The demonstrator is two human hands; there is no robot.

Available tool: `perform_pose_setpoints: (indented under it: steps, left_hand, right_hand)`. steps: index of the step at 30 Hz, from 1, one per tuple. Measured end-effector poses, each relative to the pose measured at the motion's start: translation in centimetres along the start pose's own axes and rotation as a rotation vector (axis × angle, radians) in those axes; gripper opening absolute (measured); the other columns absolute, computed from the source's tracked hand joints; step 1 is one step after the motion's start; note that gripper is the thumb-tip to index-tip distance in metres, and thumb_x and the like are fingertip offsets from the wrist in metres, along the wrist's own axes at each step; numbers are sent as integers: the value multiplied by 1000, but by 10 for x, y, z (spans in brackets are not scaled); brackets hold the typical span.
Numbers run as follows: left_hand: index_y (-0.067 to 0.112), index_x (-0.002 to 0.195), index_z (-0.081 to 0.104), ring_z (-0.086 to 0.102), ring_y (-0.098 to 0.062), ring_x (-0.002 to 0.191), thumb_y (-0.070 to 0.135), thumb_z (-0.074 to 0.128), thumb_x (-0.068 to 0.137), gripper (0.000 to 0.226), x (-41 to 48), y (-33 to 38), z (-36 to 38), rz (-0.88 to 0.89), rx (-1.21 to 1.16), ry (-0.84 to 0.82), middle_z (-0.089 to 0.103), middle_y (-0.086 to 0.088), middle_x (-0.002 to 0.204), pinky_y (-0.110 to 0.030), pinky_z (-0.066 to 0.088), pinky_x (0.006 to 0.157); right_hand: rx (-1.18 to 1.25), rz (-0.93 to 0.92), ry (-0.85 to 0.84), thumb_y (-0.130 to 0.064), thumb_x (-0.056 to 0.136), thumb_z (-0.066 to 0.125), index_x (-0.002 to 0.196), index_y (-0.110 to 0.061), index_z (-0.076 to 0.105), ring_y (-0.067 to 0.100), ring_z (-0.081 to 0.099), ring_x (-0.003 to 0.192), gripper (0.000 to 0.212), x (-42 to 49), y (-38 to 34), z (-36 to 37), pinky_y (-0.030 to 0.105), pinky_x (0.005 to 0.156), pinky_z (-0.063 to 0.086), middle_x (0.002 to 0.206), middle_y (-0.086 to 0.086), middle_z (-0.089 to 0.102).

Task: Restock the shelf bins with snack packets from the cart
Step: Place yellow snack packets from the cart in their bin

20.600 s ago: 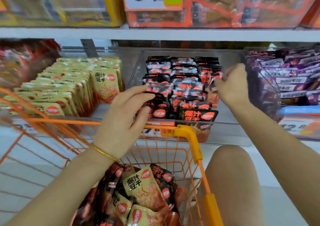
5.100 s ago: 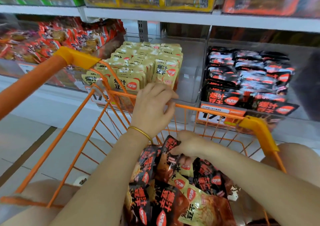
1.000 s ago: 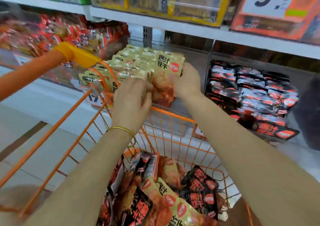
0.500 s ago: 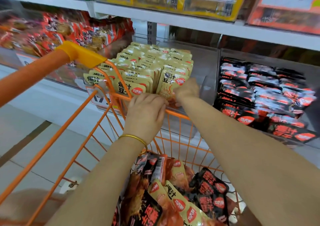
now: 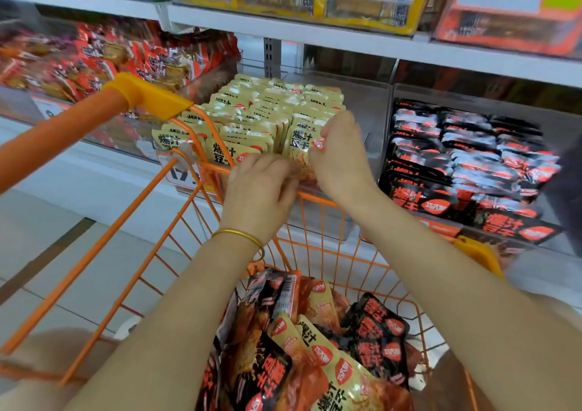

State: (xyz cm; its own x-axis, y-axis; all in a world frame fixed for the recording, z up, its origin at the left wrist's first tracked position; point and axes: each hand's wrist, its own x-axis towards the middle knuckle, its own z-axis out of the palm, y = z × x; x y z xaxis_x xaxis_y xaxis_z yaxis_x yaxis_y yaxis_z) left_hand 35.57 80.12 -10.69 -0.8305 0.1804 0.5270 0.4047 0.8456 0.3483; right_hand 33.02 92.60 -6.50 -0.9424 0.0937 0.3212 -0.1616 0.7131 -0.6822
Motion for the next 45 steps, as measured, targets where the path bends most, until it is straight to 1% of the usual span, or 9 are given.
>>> perform_pose_setpoints:
  steps: [4,7,10,16,21,26,35,39,45]
  left_hand:
    - [20,84,65,55,-19,80,28,54,82,14,3,14,-18,-52,-78,-45,60,6,79,-31,43,70]
    - [19,84,66,57,-15,81,22,57,87,10,-4,19,-16,-42,-146,-424,60,8,80,-31,48,74]
    - [14,97,68,57,-16,91,23,53,92,18,-13,19,-4,21,-16,-752,64,1,96,-26,45,80]
    - [14,103,63,56,-15,94,24,52,94,18,-16,9,7,-30,-28,-830,62,-1,102,-24,43,80]
    - [15,107,63,49,-9,86,25,51,94,20,-18,11,8,-20,-59,-799,61,0,103,-20,38,77]
    - [14,100,66,52,-8,84,23,53,93,17,-14,15,3,-47,-165,-709,58,5,91,-19,41,77]
    - [13,82,67,56,-14,70,17,52,90,17,-1,15,-12,-205,-348,-34,62,3,75,-28,44,63]
    - [9,99,62,49,-13,89,12,46,90,18,4,1,-14,-198,-308,297,52,3,93,-22,38,77]
    - [3,106,60,50,-29,104,12,44,87,26,-3,-8,-1,-46,-73,98,57,-14,107,-27,33,89]
  right_hand:
    - [89,-114,-296,-4,87,51,81,-20,48,26,59,71,17,-55,9,-25,32,58,47,75,0,54]
    - [-255,10,-794,-10,93,49,86,-12,54,26,62,73,9,-76,47,4,23,45,42,76,3,55]
    - [-571,99,-931,-11,95,48,103,-7,55,28,63,93,12,-94,95,41,31,60,48,96,9,59]
    - [-360,398,-793,-6,92,49,129,-3,37,29,62,88,39,-116,128,72,29,50,38,103,13,58]
    - [-311,360,-811,-5,85,53,68,-11,47,19,49,59,20,-109,117,64,25,45,34,68,4,48]
    - [-560,156,-794,-6,82,62,67,-14,39,16,43,57,29,-82,84,22,27,44,29,69,2,41]
    - [133,143,-709,-10,79,71,101,-10,57,27,66,83,26,-65,15,-64,38,62,55,97,11,66]
    - [399,205,-396,1,82,62,96,-10,59,17,67,60,18,-31,-2,-74,32,44,54,90,12,69]
    - [83,98,77,-10,86,58,110,-10,47,24,56,99,27,31,-3,-18,38,82,47,105,4,58]
